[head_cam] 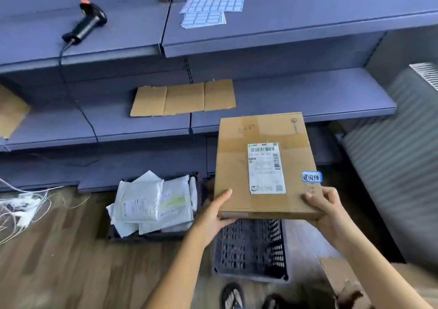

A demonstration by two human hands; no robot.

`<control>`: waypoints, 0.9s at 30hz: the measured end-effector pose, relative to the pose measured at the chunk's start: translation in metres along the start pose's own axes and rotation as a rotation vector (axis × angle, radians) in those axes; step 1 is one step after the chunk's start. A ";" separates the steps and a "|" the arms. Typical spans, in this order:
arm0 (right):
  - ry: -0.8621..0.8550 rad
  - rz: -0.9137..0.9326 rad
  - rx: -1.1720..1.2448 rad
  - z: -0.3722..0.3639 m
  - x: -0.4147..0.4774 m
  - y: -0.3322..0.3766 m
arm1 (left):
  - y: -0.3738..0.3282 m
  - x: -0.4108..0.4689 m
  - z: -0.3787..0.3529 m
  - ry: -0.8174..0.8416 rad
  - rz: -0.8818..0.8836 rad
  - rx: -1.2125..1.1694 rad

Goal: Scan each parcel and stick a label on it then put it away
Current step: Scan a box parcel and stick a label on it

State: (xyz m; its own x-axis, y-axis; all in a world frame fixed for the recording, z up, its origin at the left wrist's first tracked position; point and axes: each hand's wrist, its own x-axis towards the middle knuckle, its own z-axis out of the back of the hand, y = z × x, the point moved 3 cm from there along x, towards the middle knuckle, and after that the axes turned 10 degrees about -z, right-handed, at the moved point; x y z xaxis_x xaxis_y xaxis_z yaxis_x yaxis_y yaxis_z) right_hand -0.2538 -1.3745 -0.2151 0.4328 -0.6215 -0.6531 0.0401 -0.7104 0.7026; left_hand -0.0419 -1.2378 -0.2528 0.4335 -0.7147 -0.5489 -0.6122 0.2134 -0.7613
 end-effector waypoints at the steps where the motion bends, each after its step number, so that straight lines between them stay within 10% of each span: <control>1: 0.010 -0.012 -0.018 0.001 0.011 -0.008 | 0.011 0.009 0.008 -0.040 0.000 -0.051; 10: -0.350 0.107 -0.255 0.051 0.124 -0.117 | 0.164 0.103 0.091 -0.218 0.188 -0.083; 27: -0.268 -0.058 -0.472 0.098 0.274 -0.342 | 0.406 0.198 0.177 -0.438 0.438 -0.138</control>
State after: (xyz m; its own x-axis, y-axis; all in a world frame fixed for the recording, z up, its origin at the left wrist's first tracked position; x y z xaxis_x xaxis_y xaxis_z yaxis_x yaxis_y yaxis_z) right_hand -0.2369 -1.3341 -0.6615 0.1753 -0.6921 -0.7002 0.4835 -0.5591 0.6736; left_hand -0.0879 -1.1746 -0.7314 0.3362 -0.2354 -0.9119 -0.8612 0.3150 -0.3988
